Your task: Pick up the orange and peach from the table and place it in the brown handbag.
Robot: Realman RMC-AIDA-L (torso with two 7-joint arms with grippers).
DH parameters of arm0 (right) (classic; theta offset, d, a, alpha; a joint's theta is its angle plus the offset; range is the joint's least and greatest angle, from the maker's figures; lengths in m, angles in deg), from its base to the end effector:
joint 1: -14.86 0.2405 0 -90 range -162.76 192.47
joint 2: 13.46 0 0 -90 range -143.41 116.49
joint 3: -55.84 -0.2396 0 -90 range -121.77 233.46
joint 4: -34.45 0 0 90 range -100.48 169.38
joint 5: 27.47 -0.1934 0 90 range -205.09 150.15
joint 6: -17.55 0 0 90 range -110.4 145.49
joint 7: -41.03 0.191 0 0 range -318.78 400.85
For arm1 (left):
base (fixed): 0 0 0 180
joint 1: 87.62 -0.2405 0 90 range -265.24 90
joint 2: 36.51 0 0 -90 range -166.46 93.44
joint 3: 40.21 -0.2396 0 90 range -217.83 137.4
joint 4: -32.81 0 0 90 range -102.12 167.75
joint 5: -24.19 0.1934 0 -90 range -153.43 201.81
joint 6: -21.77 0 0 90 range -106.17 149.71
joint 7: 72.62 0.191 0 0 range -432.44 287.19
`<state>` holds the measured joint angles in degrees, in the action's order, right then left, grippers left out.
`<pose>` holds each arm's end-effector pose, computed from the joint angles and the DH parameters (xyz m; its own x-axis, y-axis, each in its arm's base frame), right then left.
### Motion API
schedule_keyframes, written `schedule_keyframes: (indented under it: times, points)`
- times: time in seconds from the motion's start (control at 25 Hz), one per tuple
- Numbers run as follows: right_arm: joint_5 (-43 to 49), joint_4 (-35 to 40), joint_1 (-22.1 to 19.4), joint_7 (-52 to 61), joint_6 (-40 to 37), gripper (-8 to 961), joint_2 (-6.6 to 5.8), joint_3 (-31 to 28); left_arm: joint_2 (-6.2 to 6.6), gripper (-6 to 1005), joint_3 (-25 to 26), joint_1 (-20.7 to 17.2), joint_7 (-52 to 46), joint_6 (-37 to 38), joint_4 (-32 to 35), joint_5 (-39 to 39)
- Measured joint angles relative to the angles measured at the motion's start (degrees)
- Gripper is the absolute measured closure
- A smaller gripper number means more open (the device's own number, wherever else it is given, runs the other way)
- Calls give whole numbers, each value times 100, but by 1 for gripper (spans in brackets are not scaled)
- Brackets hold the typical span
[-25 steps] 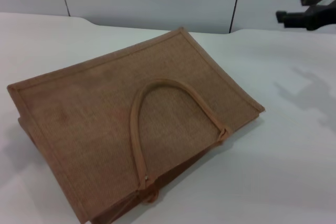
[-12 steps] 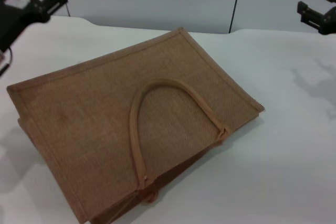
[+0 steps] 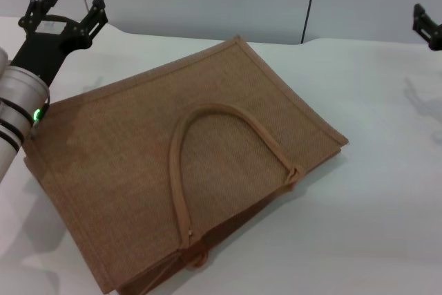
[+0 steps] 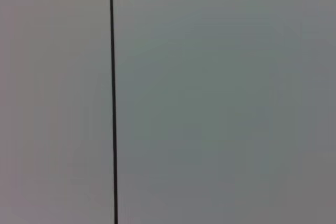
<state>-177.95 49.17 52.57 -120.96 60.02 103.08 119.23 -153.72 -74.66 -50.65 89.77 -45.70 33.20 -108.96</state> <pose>0.2656 0.4600 0.0284 0.8452 -0.0393 -0.5331 -0.5268 -0.2303 -0.8182 -0.2639 0.4182 0.0345 0.6877 -0.1274 0.7147 0.6889 -0.1960 -0.6978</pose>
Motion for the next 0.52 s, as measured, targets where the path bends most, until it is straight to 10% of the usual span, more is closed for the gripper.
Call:
schedule_keyframes:
  times: [0.52]
  points:
    - [-834,-455,175,-794,156,194,-12,18,-3,121,0,91,25,374,-45,-53]
